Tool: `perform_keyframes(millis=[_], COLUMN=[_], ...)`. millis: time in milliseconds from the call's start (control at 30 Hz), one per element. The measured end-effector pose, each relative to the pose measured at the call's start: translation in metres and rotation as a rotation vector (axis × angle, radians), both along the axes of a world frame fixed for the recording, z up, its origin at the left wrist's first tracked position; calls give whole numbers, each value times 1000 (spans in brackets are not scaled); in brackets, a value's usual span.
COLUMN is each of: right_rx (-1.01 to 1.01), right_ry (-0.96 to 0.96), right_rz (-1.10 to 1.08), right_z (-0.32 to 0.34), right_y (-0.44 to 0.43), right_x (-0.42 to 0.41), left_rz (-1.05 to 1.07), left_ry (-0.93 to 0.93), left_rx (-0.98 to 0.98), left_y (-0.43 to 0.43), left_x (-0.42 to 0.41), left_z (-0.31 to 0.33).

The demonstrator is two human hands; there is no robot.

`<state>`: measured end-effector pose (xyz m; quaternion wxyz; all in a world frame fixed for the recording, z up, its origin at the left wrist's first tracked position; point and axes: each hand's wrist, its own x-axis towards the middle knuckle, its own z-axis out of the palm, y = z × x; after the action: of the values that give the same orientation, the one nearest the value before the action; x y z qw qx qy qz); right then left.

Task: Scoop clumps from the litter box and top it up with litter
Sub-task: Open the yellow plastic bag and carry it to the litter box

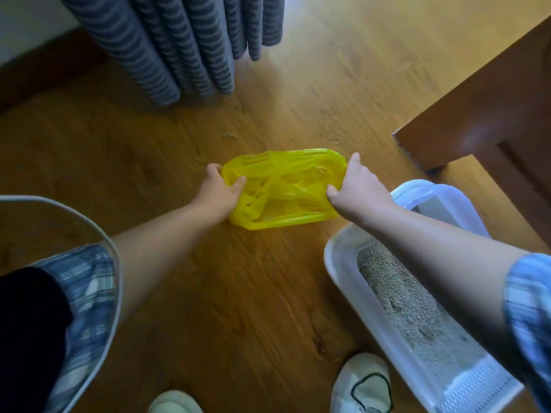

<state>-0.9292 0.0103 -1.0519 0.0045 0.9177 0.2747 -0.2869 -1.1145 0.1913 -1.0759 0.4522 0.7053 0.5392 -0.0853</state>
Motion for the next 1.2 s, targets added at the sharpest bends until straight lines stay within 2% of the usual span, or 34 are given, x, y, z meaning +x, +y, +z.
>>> perform_keyframes(millis=[67,100,167,233,267,333,400,433,500,567,733,900,1033,1133,1200], right_rx=[82,188,504,687,644,384,161,123,138,151,67,-170,-323,-251,-223], right_ry=[-87,-167,-285,-260,-198,-51,47,59,25,19,127,132,-27,-120,-84], right_rz=[3,26,131,342,456,534,474,448,439,432,321,471,589,554,491], right_z=[6,11,21,25,21,2,-15,-22,-28,-29,-34,-36,-28,-31,-35], right_y=[3,4,5,7,9,15,19,20,20,19,18,15,16,13,12], right_x=[-1,-1,-3,-9,-12,-15,-15,-15,-17,-21,-20,-20,-23,-20,-17], left_rz=[-29,-73,-230,-453,-563,-730,-792,-804,-804,-836,-844,-780,-758,-744,-795], left_ry=[-20,-38,-116,-232,-289,-303,-151,-64,-1,-20,115,176,262,251,269], left_rx=[78,169,477,797,851,703,501,464,484,499,432,311,376,457,508], left_y=[1,1,1,-5,-11,-28,-46,-53,-61,-68,-68,-63,-57,-52,-52], left_x=[-2,-4,-7,-5,-1,10,18,19,17,12,5,3,0,4,7], left_z=[5,11,25,35,38,40,35,31,24,19,3,-14,-20,-18,-14])
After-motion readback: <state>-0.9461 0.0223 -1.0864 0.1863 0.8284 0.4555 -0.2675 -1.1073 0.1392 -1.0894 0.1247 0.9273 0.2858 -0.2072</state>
